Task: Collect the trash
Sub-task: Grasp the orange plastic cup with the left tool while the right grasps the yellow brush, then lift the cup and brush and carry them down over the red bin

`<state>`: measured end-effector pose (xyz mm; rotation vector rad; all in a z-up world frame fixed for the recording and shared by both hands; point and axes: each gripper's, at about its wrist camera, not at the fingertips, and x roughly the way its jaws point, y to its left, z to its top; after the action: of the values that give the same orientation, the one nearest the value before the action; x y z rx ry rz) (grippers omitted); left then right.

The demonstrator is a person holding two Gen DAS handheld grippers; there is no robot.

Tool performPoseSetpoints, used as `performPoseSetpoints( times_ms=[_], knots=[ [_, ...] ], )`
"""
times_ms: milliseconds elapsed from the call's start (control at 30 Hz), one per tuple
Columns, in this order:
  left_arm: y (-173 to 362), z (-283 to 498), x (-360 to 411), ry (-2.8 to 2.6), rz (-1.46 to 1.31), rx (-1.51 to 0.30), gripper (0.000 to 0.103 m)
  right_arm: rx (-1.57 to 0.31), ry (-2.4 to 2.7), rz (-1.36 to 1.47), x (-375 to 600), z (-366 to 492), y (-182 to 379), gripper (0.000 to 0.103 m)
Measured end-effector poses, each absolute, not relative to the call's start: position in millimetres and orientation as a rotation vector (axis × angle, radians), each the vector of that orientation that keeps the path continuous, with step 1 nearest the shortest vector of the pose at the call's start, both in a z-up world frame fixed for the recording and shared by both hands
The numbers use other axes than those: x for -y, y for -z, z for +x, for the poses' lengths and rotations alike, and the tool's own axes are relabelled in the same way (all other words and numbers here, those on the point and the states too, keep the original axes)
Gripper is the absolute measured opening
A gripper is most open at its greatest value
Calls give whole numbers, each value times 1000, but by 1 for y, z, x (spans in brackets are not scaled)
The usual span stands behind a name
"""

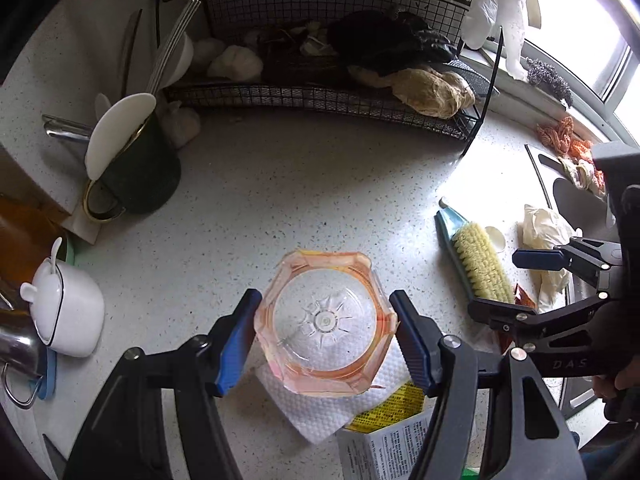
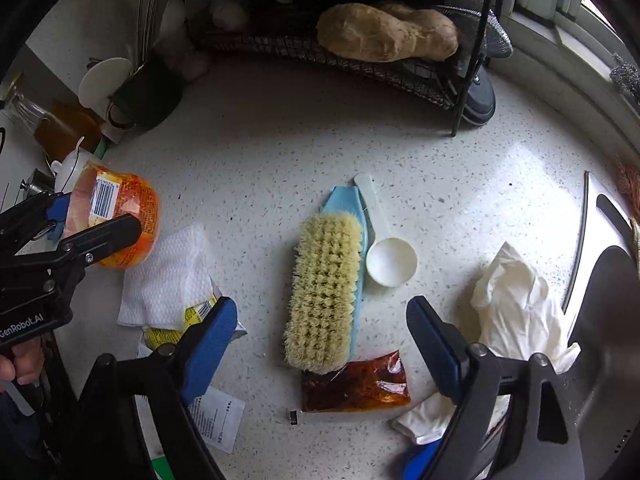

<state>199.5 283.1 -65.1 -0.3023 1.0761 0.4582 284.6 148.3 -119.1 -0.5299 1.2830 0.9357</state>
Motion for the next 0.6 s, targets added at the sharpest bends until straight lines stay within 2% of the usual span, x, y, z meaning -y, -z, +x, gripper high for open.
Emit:
performPoseSetpoints(
  times_ms=[133, 233, 267, 367, 600],
  knots=[
    [69, 194, -283, -478, -292, -1089, 63, -1314, -908, -542, -159, 283, 133, 61],
    [71, 191, -282, -477, -303, -1091, 63, -1303, -891, -534, -164, 284, 139, 44],
    [70, 190, -281, -477, -303, -1089, 63, -1288, -891, -542, -164, 284, 138, 34],
    [69, 188, -276, -481, -298, -1083, 63, -1266, -926, -518, -161, 278, 134, 33],
    [48, 183, -258, -462, -331, -1028, 63, -1113, -969, -477, -132, 266, 83, 33]
  ],
)
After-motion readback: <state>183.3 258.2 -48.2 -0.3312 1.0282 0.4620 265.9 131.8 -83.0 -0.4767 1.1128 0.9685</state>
